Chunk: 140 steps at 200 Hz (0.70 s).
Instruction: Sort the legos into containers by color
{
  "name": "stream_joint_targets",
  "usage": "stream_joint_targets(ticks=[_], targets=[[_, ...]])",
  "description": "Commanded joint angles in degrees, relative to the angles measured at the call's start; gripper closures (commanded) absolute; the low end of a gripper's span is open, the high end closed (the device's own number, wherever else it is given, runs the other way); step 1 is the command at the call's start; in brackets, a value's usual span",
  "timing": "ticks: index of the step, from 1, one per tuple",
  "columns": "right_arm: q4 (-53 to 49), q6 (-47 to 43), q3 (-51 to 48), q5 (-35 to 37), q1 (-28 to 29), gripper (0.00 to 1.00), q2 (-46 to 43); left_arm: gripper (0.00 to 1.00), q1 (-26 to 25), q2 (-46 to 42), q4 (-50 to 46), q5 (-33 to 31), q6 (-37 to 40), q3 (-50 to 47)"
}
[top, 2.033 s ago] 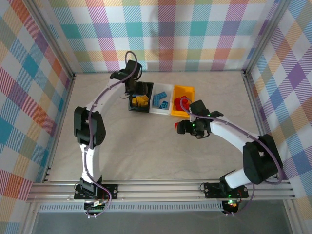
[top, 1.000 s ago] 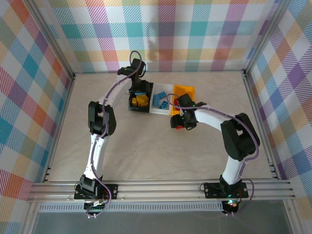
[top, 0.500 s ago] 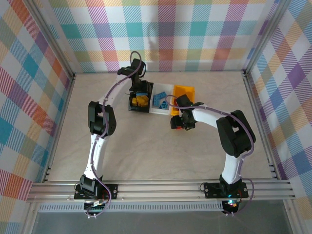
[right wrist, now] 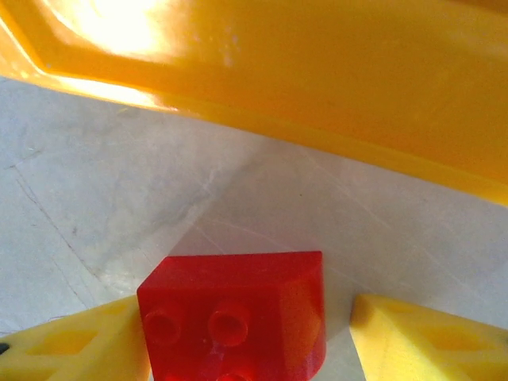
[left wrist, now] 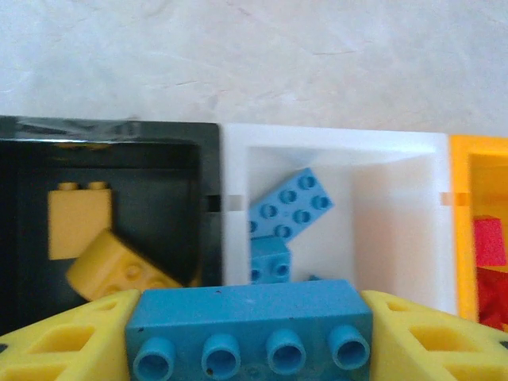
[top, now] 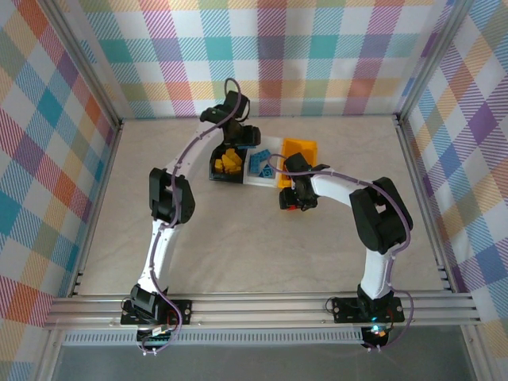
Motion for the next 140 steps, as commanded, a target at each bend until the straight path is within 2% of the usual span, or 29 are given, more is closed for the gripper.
stream_joint_targets(ticks=[1, 29, 48, 69, 95, 123, 140], targets=[[4.49, -1.55, 1.13, 0.12, 0.46, 0.36, 3.12, 0.48, -0.88, 3.13, -1.26, 2.08, -1.08, 4.07], [4.83, -1.57, 1.35, 0.13, 0.45, 0.36, 3.33, 0.41, -1.79, 5.79, -2.13, 3.08, -0.9, 7.05], [5.12, -1.64, 1.35, 0.44, 0.45, 0.36, 3.51, 0.29, -2.09, 5.99, -1.67, 3.2, -1.09, 7.09], [5.22, -1.7, 1.65, 0.74, 0.45, 0.35, 3.99, 0.2, -2.04, 5.86, -1.84, 3.06, -1.09, 7.14], [5.14, -1.73, 2.35, 0.66, 0.52, 0.36, 4.8, 0.18, -2.1, 5.4, -2.41, 2.89, -0.83, 7.14], [5.14, -1.76, 2.18, 0.85, 0.8, 0.49, 4.5, 0.17, -2.04, 4.23, -3.32, 3.14, -0.87, 7.17], [4.98, -1.66, 1.79, 0.97, 1.02, 0.51, 4.06, 0.16, -2.05, 3.09, -4.02, 3.39, -1.14, 7.06]])
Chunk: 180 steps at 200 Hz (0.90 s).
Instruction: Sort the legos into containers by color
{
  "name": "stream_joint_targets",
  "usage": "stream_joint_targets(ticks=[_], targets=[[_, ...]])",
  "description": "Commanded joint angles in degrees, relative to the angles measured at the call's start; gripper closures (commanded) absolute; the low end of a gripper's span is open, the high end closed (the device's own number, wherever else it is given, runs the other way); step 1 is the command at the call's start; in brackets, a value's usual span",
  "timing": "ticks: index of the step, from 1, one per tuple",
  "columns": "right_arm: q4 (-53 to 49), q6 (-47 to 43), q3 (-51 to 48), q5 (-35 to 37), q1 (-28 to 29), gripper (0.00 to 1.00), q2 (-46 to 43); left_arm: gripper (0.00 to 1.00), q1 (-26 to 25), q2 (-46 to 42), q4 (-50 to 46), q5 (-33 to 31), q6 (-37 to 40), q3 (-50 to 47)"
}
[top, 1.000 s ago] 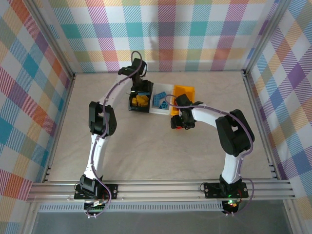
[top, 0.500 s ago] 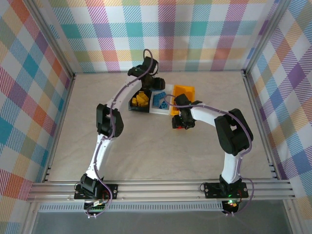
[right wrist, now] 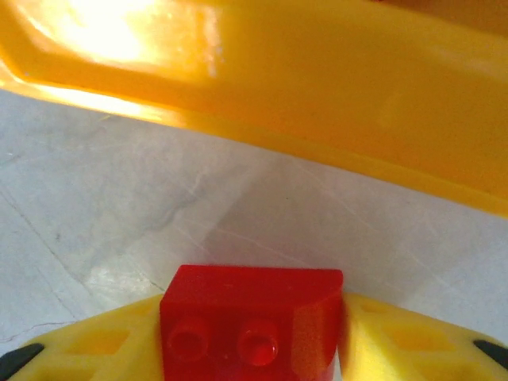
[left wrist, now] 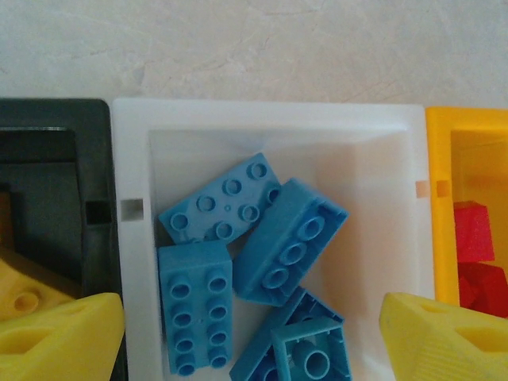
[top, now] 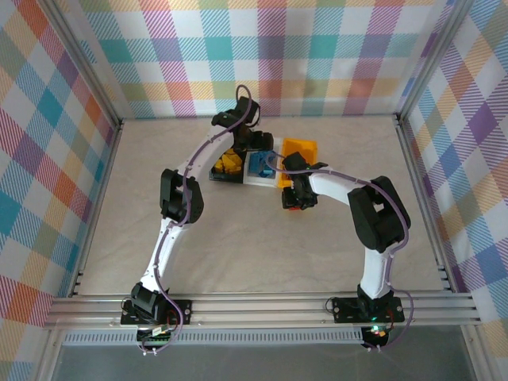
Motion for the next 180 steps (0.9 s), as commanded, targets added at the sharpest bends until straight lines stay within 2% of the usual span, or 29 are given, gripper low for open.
stream_joint_targets(ticks=[1, 50, 106, 150, 180], targets=[[7.11, -1.4, -0.09, -1.02, 0.54, 0.51, 2.8, 0.16, -0.1, -3.11, -2.59, 0.94, -0.13, 1.54], [6.6, -0.21, -2.53, -0.74, 0.92, 0.51, -2.2, 0.15, -0.54, -7.43, -3.98, 1.21, -0.5, -0.21], [4.11, 1.19, -4.34, -0.89, 1.0, 0.51, -10.38, 0.14, -0.66, -14.31, -0.93, 0.53, -0.77, -8.7], [1.42, 0.46, -1.32, 0.18, 0.92, 0.5, -15.4, 0.14, -0.74, -19.11, 1.29, -0.69, -0.88, -15.36], [-1.77, -2.77, 6.61, 2.62, -0.33, 0.49, -11.92, 0.13, -0.73, -25.53, 4.99, -2.27, -1.21, -25.71]])
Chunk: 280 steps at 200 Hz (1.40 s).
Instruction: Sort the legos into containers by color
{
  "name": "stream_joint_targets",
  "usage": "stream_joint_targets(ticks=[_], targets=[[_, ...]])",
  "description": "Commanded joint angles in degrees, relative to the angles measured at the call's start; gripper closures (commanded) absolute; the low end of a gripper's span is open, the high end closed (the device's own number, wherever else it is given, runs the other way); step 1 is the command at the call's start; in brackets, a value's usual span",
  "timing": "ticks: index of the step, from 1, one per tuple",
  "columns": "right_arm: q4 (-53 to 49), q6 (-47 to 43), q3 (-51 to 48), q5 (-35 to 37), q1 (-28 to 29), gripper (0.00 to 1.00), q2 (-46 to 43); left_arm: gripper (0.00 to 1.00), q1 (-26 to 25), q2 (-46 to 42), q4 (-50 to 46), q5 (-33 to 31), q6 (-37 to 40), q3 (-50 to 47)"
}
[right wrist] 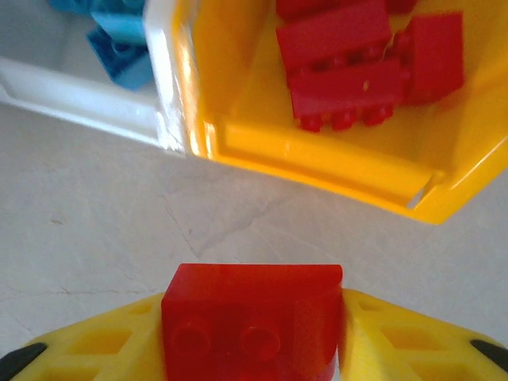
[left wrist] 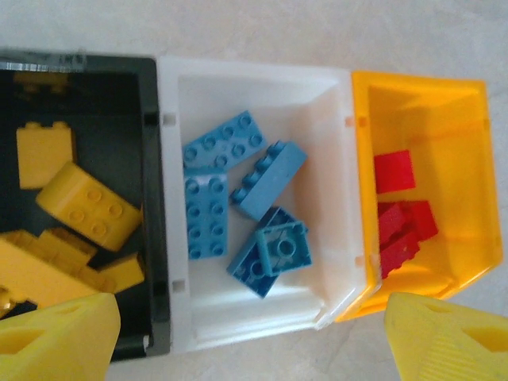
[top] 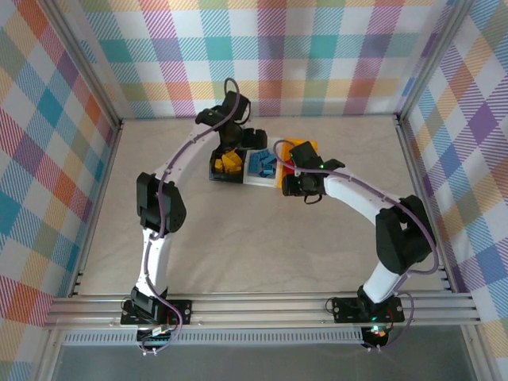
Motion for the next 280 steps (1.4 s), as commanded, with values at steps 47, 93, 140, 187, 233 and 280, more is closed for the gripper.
stream_joint_targets(ticks=[47, 93, 140, 187, 233, 280], targets=[[-3.63, -5.9, 19.73, 2.87, -5.05, 0.49, 14.41, 0.13, -0.37, -18.65, 7.42, -4.46, -1.9, -25.04], [-3.94, -6.41, 26.03, 2.34, -7.35, 0.36, 20.97, 0.11, 0.69, -27.24, 8.43, -5.94, -2.38, -36.73], [-3.05, -6.59, 24.8, 0.91, -7.56, 0.26, 16.52, 0.09, 3.7, -34.52, 10.5, -4.18, -3.95, -42.94], [-0.25, -5.03, 13.19, -3.3, -10.44, 0.19, 1.63, 0.05, 4.95, -42.28, 11.75, -5.14, -3.04, -47.63], [4.42, -4.65, -3.74, -5.41, -17.25, 0.14, -15.8, 0.0, 6.39, -53.89, 15.35, -7.19, -3.49, -55.81], [12.45, -7.87, -17.6, -5.54, -21.51, 0.09, -29.12, 0.0, 6.83, -61.36, 15.81, -16.84, -4.58, -60.32]])
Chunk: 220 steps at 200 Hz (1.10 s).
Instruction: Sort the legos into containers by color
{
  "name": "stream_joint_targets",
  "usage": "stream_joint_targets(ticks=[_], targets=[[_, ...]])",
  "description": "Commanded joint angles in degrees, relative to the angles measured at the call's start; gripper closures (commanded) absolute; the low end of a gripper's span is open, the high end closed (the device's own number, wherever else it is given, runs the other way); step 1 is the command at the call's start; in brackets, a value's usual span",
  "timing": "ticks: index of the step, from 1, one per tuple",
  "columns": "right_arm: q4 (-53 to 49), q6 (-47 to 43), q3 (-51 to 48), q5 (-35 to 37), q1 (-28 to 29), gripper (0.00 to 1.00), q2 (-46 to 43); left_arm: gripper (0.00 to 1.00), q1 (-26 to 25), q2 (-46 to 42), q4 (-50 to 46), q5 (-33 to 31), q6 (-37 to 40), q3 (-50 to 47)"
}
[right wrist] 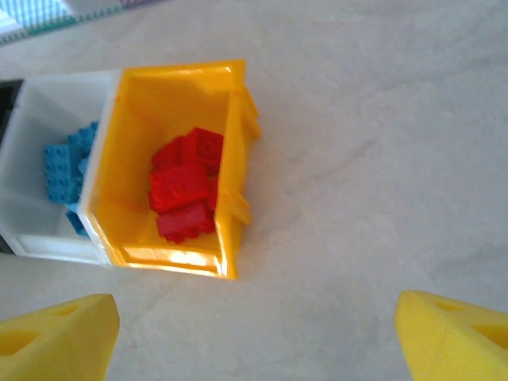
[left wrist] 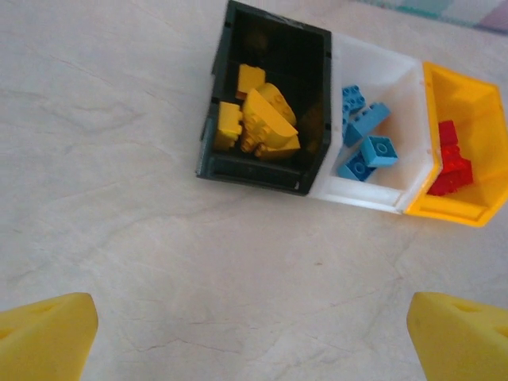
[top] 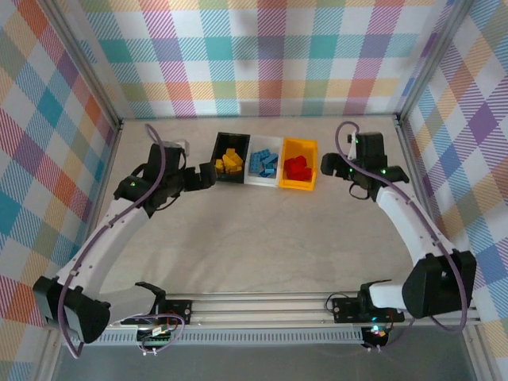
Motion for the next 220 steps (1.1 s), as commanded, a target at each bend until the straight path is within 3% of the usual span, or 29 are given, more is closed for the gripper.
stream_joint_targets(ticks=[1, 19, 38, 83, 150, 220], targets=[[8.03, -2.7, -7.58, -1.07, -1.1, 0.09, -6.55, 0.0, 0.65, -3.46, 1.57, -6.96, -1.44, -2.45], [19.17, -6.69, -17.15, -0.48, -1.15, 0.0, -11.58, 0.0, 0.65, -5.29, 4.45, -8.73, 1.03, -5.62], [28.48, -9.84, -23.83, -0.35, -1.77, 0.0, -11.67, 0.0, 0.66, -6.75, 8.85, -10.85, 2.8, -10.69], [35.56, -10.4, -26.78, -2.06, -3.96, 0.0, -0.65, 0.01, 0.8, -6.7, 13.07, -15.19, 3.25, -17.52], [42.9, -13.94, -27.03, 0.57, -4.22, 0.0, 6.19, 0.03, 1.33, -13.83, 27.4, -20.09, 7.61, -30.7], [47.26, -16.09, -27.85, -1.43, -6.57, 0.0, 7.77, 0.03, 1.87, -13.67, 26.61, -21.36, 7.41, -31.17]])
